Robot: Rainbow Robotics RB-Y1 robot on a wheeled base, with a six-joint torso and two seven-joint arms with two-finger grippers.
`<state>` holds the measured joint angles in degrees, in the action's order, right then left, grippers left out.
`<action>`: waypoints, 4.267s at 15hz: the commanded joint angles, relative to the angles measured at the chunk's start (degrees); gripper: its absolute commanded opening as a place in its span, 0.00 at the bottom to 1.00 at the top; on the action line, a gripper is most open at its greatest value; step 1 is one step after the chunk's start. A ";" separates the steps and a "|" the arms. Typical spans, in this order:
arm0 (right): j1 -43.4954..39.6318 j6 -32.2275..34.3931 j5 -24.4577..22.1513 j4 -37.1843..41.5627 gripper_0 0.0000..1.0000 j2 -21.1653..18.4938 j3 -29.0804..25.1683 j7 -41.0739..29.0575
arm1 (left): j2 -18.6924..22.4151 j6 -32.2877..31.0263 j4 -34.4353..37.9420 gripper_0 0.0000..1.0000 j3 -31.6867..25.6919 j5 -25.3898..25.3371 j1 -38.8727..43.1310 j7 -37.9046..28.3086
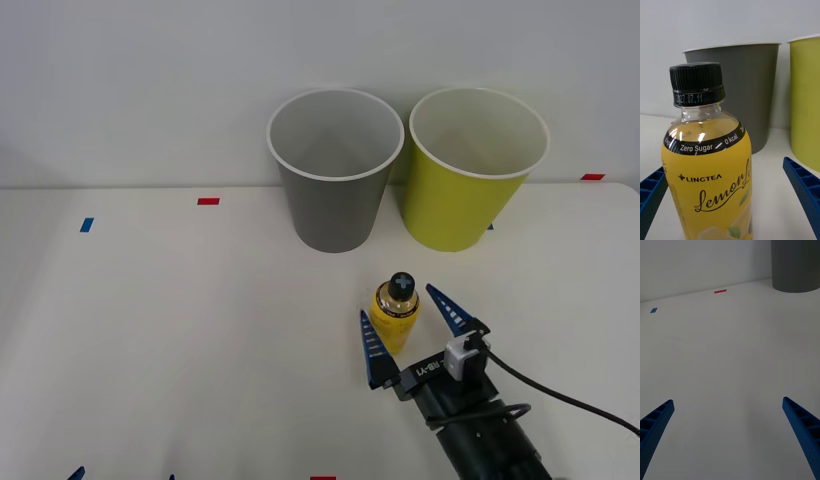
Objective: Put cans in the gray bin and PET bottles in the light green bin.
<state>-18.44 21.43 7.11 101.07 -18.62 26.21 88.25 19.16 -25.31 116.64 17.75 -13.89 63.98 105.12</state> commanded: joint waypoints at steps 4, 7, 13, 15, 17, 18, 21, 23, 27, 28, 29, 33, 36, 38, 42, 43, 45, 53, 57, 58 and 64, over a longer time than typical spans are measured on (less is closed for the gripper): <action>1.92 -2.98 0.27 0.00 0.28 1.39 0.16 -0.10 | 0.00 0.00 -0.01 1.00 0.00 0.00 0.00 0.00; 1.92 -2.89 1.07 0.00 0.11 1.39 0.07 -0.89 | 0.00 0.00 -0.01 1.00 0.00 0.00 0.00 0.00; 1.83 -2.89 1.59 0.00 0.08 1.92 -0.01 -1.15 | 0.00 0.00 -0.01 1.00 0.00 0.00 0.00 0.00; 1.83 -2.98 1.42 0.00 0.06 2.09 -0.37 -1.15 | 0.00 0.00 -0.01 1.00 0.00 0.00 0.00 0.00; 1.57 -8.43 1.50 3.52 0.05 1.83 -1.07 -1.07 | 0.00 0.00 -0.01 1.00 0.00 0.00 0.00 0.00; 1.13 -16.25 1.33 8.70 0.05 1.57 -1.77 -0.80 | 0.00 0.00 -0.01 1.00 0.00 0.00 0.00 0.00; 0.51 -33.39 1.33 20.04 0.05 1.92 -4.15 -1.15 | 0.00 0.00 -0.01 1.00 0.00 0.00 0.00 0.00; 0.87 -39.28 1.50 23.38 0.05 2.18 -5.38 -1.24 | 0.00 0.00 -0.01 1.00 0.00 0.00 0.00 0.00; 4.03 -60.81 0.27 33.58 0.04 3.32 -8.01 -1.51 | 0.00 0.00 -0.01 1.00 0.00 0.00 0.00 0.00; 5.52 -67.66 -0.78 36.65 0.04 3.59 -8.54 -1.77 | 0.00 0.00 -0.01 1.00 0.00 0.00 0.00 0.00; 6.40 -72.23 -2.45 38.94 0.04 3.68 -8.54 -2.12 | 0.00 0.00 -0.01 1.00 0.00 0.00 0.00 0.00; 12.20 -91.66 -7.20 48.78 0.04 3.85 -8.54 -11.26 | 0.00 0.00 -0.01 1.00 0.00 0.00 0.00 0.00; 16.69 -100.89 -8.78 48.93 0.04 4.20 -9.33 -16.10 | 0.00 0.00 -0.01 1.00 0.00 0.00 0.00 0.00; 21.26 -109.15 -8.87 48.93 0.03 5.78 -10.65 -17.15 | 0.00 0.00 -0.01 1.00 0.00 0.00 0.00 0.00; 26.79 -116.88 -7.11 48.93 0.03 10.00 -14.78 -17.94 | 0.00 0.00 -0.01 1.00 0.00 0.00 0.00 0.00; 27.50 -116.97 -5.61 48.93 0.03 10.09 -16.01 -18.29 | 0.00 0.00 -0.01 1.00 0.00 0.00 0.00 0.00; 29.52 -116.97 -3.77 48.93 0.02 10.00 -18.56 -18.82 | 0.00 0.00 -0.01 1.00 0.00 0.00 0.00 0.00; 40.15 -119.26 -5.88 48.93 0.00 9.65 -21.55 -21.72 | 0.00 0.00 -0.01 1.00 0.00 0.00 0.00 0.00; 51.14 -119.08 -3.51 48.93 0.00 9.65 -27.79 -22.78 | 0.00 0.00 -0.01 1.00 0.00 0.00 0.00 0.00; 53.25 -118.55 -1.22 46.58 0.00 9.74 -30.95 -22.60 | 0.00 0.00 -0.01 1.00 0.00 0.00 0.00 0.00; 53.78 -105.81 -5.44 35.60 0.00 9.74 -33.41 -20.75 | 0.00 0.00 -0.01 1.00 0.00 0.00 0.00 0.00</action>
<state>35.39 -86.88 2.99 138.98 -8.89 -7.24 67.18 19.16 -25.31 116.63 17.75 -13.89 63.98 105.12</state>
